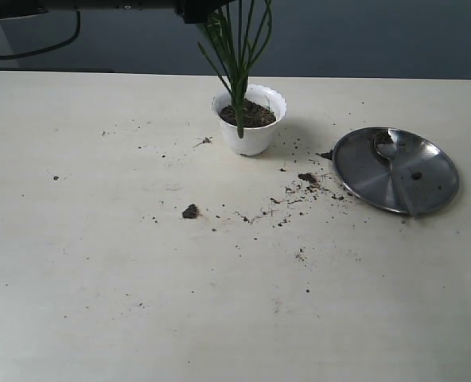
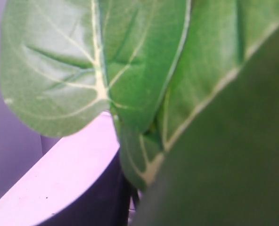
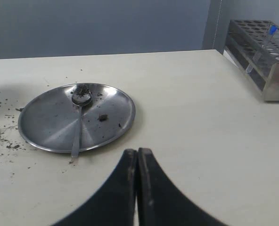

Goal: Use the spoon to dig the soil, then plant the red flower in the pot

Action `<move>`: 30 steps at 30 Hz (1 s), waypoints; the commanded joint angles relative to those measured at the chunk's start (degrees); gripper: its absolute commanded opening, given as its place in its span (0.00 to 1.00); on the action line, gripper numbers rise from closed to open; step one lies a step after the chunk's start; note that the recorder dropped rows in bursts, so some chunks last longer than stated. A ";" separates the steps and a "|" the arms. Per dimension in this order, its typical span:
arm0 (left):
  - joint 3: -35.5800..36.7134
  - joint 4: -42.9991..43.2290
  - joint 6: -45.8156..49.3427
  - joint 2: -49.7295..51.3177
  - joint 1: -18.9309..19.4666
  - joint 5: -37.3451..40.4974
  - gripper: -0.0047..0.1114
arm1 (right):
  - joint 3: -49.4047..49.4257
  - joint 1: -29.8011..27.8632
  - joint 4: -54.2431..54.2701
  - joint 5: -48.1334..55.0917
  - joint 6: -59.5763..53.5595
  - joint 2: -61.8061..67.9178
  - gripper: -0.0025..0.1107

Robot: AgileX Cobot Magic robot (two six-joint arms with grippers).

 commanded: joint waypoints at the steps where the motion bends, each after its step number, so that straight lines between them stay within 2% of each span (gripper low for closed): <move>1: -0.33 -1.13 -0.63 -0.59 0.20 1.00 0.04 | 0.13 -0.33 0.02 -0.24 0.00 -0.21 0.02; 9: -0.33 -1.13 -2.14 -3.14 0.54 -0.03 0.04 | 0.13 -0.33 0.02 -0.24 0.00 -0.21 0.02; 18: -0.33 -1.13 -5.65 -5.08 0.54 -4.84 0.04 | 0.13 -0.33 0.02 -0.24 0.00 -0.21 0.02; 23: -0.33 -1.13 -2.05 -4.94 0.65 -5.36 0.04 | 0.13 -0.33 0.02 -0.24 0.00 -0.21 0.02; 30: -0.66 -1.13 4.34 -1.67 0.63 2.89 0.04 | 0.13 -0.33 0.02 -0.24 0.00 -0.21 0.02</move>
